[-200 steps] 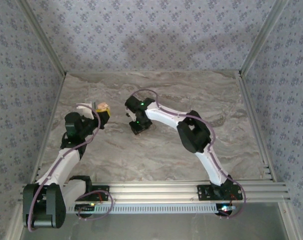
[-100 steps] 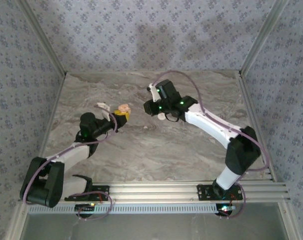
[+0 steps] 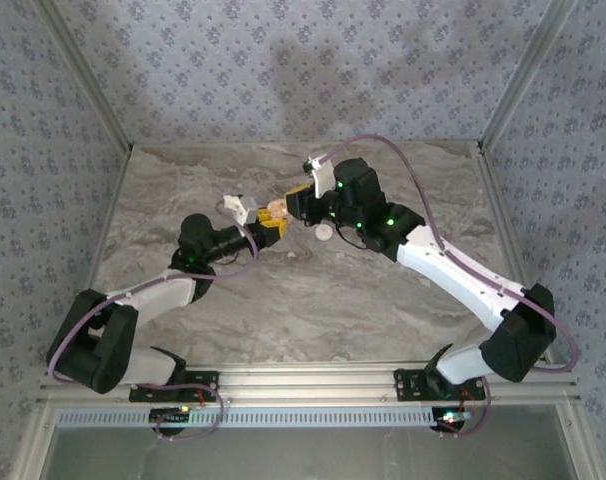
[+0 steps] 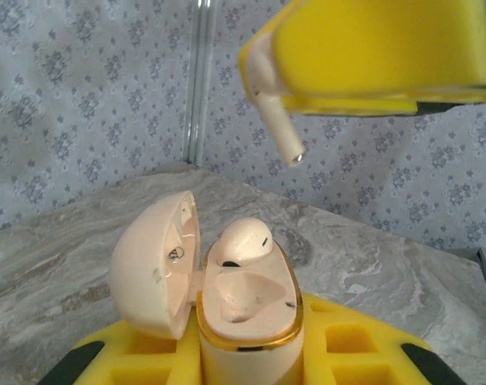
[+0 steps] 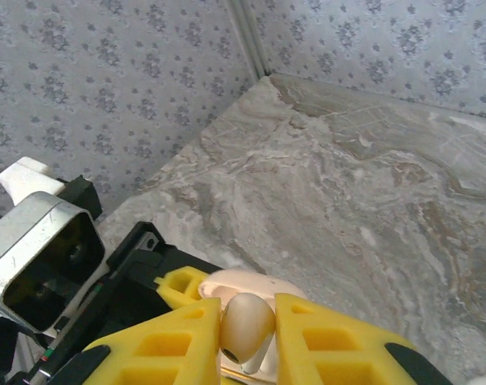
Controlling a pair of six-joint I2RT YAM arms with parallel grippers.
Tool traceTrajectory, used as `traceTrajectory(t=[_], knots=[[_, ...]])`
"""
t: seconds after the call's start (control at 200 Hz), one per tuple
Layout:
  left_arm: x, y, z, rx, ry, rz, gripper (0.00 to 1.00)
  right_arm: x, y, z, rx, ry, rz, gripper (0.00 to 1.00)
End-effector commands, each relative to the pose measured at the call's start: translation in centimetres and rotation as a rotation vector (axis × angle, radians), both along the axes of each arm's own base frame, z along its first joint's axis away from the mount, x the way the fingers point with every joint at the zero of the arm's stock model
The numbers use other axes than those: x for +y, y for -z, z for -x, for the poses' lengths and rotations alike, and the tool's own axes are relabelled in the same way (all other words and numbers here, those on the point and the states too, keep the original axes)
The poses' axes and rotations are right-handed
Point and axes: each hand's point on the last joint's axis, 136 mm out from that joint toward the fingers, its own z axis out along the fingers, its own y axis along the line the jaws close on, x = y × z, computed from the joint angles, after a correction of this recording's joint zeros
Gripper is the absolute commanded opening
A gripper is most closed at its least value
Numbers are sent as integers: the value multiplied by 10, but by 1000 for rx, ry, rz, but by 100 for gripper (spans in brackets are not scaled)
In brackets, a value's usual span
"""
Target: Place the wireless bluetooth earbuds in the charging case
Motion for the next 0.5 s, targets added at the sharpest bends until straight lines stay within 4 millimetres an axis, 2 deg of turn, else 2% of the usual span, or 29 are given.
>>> traceTrajectory(t=[0.0,0.495], knots=[[-6,-29,3,-123,27,22,20,7,-12,6,-33,-32,-50,22],[-9,-44,5,-153,26,44,19,13,-1,6,-21,-33,-49,22]])
